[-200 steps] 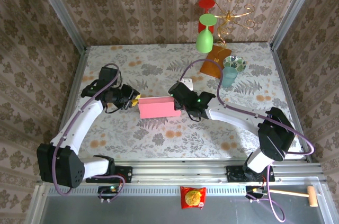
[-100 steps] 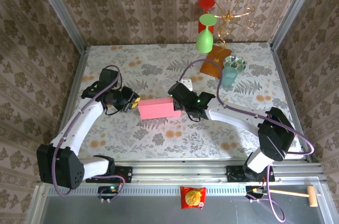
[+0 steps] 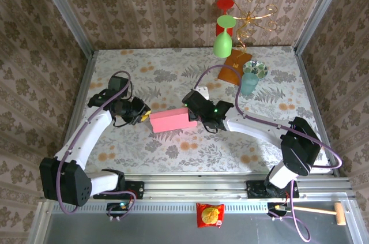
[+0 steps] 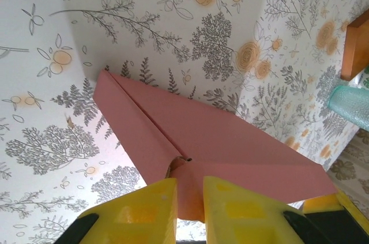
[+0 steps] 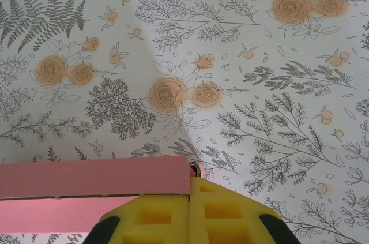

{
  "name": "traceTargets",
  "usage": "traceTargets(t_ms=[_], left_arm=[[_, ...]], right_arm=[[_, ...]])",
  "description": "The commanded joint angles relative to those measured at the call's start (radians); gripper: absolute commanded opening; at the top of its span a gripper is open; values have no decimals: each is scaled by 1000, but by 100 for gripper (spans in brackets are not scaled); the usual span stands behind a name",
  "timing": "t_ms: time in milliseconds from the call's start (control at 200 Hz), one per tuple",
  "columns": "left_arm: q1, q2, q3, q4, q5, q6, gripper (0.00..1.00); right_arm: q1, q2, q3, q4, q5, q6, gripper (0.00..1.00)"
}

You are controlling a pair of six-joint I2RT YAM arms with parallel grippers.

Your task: Fold the paper box

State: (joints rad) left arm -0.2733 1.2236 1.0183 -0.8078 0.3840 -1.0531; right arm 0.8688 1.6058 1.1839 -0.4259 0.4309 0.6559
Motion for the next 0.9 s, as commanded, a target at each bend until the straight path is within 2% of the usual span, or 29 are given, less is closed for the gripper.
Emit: traceTargets(t_ms=[0, 290, 380, 455, 550, 730, 895], left_arm=[[3, -15, -30, -32, -36, 33, 19], [-18, -22, -80, 14, -49, 22, 20], [-20, -47, -87, 18, -64, 1, 27], [-20, -90, -76, 1, -106, -22, 38], [-11, -161, -69, -20, -158, -94, 46], [-37, -229, -136, 112, -107, -271, 48], [-49, -228, -173, 218, -123, -333, 52]], right_arm=[[1, 49, -23, -136, -9, 19, 0], [5, 43, -28, -131, -4, 11, 0], [7, 39, -32, -127, -5, 9, 0], [8, 38, -35, -127, 0, 9, 0], [12, 32, -42, -119, 8, 7, 0], [25, 17, -79, -60, 23, 1, 0], [31, 8, -106, -21, 29, -8, 0]])
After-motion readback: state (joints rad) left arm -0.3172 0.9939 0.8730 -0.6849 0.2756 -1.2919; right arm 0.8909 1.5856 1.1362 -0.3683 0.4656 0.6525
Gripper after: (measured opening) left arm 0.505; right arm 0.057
